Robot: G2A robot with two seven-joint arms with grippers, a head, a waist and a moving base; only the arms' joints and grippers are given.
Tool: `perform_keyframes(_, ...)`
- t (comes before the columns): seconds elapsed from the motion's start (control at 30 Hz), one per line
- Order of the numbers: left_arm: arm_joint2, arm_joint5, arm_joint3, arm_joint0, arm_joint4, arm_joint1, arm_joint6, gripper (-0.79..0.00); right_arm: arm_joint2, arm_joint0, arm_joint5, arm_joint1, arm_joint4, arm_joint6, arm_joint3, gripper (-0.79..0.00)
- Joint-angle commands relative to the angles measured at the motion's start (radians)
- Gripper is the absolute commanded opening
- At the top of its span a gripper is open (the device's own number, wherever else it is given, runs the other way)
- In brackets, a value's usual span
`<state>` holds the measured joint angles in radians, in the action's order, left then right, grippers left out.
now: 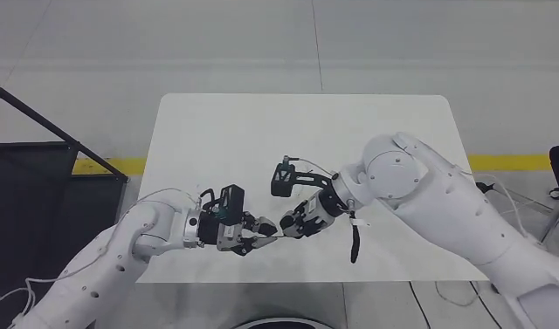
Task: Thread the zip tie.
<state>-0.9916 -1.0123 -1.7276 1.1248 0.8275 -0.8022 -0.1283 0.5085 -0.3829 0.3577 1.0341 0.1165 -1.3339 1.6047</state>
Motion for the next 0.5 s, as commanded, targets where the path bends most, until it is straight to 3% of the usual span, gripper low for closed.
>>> perform_keyframes(0.0, 0.007, 0.0, 0.0, -0.004, 0.0, 0.003, 0.004, -0.603, 0.0, 0.0, -0.001, 0.003, 0.0, -0.003, -0.002, -0.785)
perform_keyframes(0.47, 0.044, 0.0, 0.008, -0.03, 0.005, 0.016, 0.029, -0.659, 0.007, -0.002, 0.001, 0.021, -0.004, -0.019, -0.014, -0.785)
